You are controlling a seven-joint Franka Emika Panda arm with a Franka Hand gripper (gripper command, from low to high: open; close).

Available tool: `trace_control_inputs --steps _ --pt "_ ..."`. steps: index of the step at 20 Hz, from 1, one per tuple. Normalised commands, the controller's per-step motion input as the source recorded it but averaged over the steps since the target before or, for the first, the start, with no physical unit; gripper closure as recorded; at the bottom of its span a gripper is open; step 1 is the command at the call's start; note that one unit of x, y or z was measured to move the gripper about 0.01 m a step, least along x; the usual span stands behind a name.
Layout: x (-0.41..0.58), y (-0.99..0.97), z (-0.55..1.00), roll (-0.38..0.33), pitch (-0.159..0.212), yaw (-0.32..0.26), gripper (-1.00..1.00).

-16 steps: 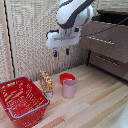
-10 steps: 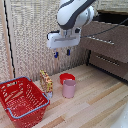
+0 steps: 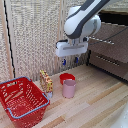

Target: Move your gripper towards the pink mug and hold it gently. Lift the pink mug from the surface. Position it above the basket, lowering it gently until it is placed inside. Release the grip on the pink mug, completing the task.

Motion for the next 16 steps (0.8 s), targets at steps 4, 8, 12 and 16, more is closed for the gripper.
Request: trace_control_inputs --steps 4,8,12,16 --pt "-0.269 -0.28 -0.37 0.095 0.0 -0.009 -1.0" --pt "-0.28 -0.16 -0.37 0.057 0.004 0.0 -1.0" --pt "-0.238 -0.01 -0.37 0.012 0.024 0.0 -1.0" --pt "-0.176 0.01 -0.34 0.0 0.004 0.0 -1.0"
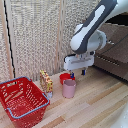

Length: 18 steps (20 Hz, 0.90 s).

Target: Move your gripper towards the pink mug and hold it gently. Lift the pink mug from the surface. Position it above the basket, lowering it gently until it is placed inside. Release the grip on the pink mug, completing the task.

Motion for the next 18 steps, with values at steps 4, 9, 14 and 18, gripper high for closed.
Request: trace_control_inputs --steps 4,9,14,18 --pt "-0.066 0.02 -0.35 0.0 0.001 0.0 -1.0" --pt "0.002 0.18 -0.31 -0.033 0.0 0.0 -1.0" --pt "0.022 0.36 -0.14 -0.13 0.036 0.001 1.0" --pt "0.0 0.12 -0.07 -0.046 0.037 0.01 1.0"
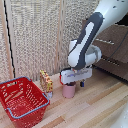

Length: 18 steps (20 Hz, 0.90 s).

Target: Move your gripper towards the pink mug and hold it gently. Lift the pink mug from the surface. Position it above the basket, lowering it gently until it is placed inside. Release the grip on the pink mug, completing the task.

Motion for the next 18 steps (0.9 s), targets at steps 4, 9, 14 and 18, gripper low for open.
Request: trace_control_inputs --steps 4,9,14,18 --pt "0.059 0.07 -0.06 -0.036 0.01 0.0 1.0" --pt "0.116 0.0 -0.01 -0.012 0.0 -0.001 1.0" --pt "0.111 -0.02 0.13 0.033 0.04 0.0 1.0" --pt "0.266 -0.06 0.56 0.078 0.122 0.0 1.0"
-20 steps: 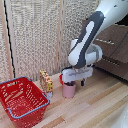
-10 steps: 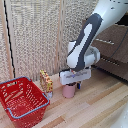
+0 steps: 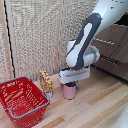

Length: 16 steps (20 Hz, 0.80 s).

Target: Move your gripper towards the pink mug and hold it gently. Lift the pink mug from the surface. Position it above the basket, lowering it gently until it is placed inside. Release the grip on the pink mug, completing the task.

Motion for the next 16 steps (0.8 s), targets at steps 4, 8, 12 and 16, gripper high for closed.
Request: trace_control_inputs --steps 4,8,12,16 --pt "0.376 -0.01 0.79 0.062 0.132 0.0 1.0" --pt "0.497 0.0 0.83 0.078 0.102 0.0 1.0" --pt "0.594 0.0 0.91 0.059 0.081 0.0 1.0" --pt "0.604 0.02 0.9 0.056 0.086 0.003 1.0"
